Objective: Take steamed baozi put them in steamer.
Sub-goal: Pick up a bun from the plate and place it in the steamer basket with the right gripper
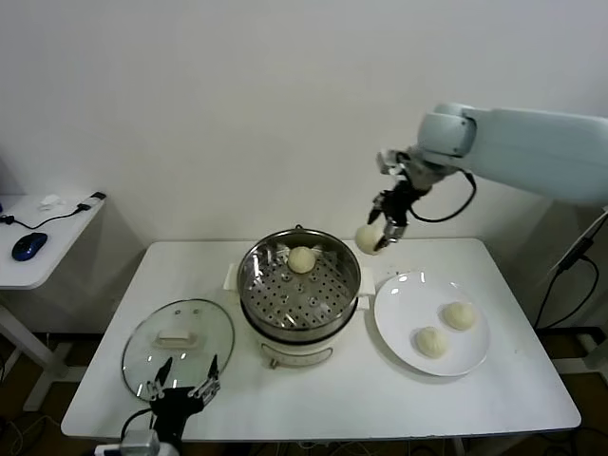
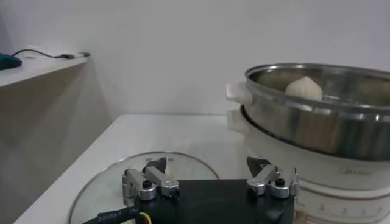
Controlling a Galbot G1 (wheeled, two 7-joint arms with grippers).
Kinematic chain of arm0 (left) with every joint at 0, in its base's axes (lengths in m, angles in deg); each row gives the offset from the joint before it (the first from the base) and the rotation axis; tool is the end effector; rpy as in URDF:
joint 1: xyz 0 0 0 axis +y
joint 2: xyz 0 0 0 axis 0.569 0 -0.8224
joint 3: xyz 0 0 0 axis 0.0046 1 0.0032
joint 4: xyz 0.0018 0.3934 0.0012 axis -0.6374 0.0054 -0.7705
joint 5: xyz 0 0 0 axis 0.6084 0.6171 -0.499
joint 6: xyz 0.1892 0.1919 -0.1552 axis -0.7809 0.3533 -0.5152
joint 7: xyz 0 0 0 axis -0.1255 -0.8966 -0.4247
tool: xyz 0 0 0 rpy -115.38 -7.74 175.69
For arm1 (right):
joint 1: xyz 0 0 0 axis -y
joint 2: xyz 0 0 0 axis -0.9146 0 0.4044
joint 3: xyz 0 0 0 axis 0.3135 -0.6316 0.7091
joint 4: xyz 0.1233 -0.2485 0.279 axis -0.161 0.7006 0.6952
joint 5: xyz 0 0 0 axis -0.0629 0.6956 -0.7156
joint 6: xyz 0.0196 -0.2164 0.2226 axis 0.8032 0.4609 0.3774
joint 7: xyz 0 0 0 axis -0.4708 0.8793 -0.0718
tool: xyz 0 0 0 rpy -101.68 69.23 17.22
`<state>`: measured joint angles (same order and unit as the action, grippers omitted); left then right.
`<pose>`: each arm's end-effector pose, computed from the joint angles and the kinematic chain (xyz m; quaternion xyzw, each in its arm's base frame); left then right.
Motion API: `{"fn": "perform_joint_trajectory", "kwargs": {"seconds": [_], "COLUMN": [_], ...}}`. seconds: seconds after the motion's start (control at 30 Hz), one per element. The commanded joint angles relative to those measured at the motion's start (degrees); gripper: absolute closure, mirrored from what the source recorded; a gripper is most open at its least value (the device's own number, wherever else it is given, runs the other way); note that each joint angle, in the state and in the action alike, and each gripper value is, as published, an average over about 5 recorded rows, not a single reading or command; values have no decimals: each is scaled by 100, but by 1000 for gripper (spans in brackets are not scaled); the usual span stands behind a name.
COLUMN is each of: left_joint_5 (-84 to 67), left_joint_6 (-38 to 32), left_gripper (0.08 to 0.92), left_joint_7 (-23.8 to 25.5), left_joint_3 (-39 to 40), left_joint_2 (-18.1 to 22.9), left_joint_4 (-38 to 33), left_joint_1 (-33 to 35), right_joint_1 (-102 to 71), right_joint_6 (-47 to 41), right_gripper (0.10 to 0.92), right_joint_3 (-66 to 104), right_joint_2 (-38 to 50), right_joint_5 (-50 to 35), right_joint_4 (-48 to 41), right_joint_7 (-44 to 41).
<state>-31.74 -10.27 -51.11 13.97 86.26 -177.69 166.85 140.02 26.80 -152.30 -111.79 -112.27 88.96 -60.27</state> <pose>0.0455 0.0203 -0.3249 0.0312 -0.9832 0.0072 0.1799 0.5590 -0.0233 0.0744 0.5600 -0.5570 0.5112 0.3388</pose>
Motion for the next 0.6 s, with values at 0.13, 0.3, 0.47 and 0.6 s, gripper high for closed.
{"fn": "perform_joint_trajectory", "kwargs": {"seconds": [0.13, 0.3, 0.47, 0.6], "left_joint_5": [-95, -125, -162, -168], "left_joint_6": [61, 83, 81, 85], "left_gripper": [177, 177, 177, 177], "left_joint_7": [21, 23, 21, 23], "left_joint_3": [-47, -76, -89, -88], "left_joint_2": [-64, -81, -74, -68], "left_joint_4": [-67, -6, 47, 70], "left_joint_1": [-58, -121, -145, -173], "right_joint_1": [-579, -1370, -1904, -2162], "right_joint_6": [-895, -1105, -1173, -1197], "right_gripper": [364, 364, 366, 366], "right_joint_3": [348, 538, 670, 751], "right_joint_2": [-1795, -2220, -2469, -2583], "right_joint_5": [-906, -594, -297, -175], "right_joint_4": [119, -584, -1108, -1414], "right_joint_7": [1016, 1321, 1449, 1499]}}
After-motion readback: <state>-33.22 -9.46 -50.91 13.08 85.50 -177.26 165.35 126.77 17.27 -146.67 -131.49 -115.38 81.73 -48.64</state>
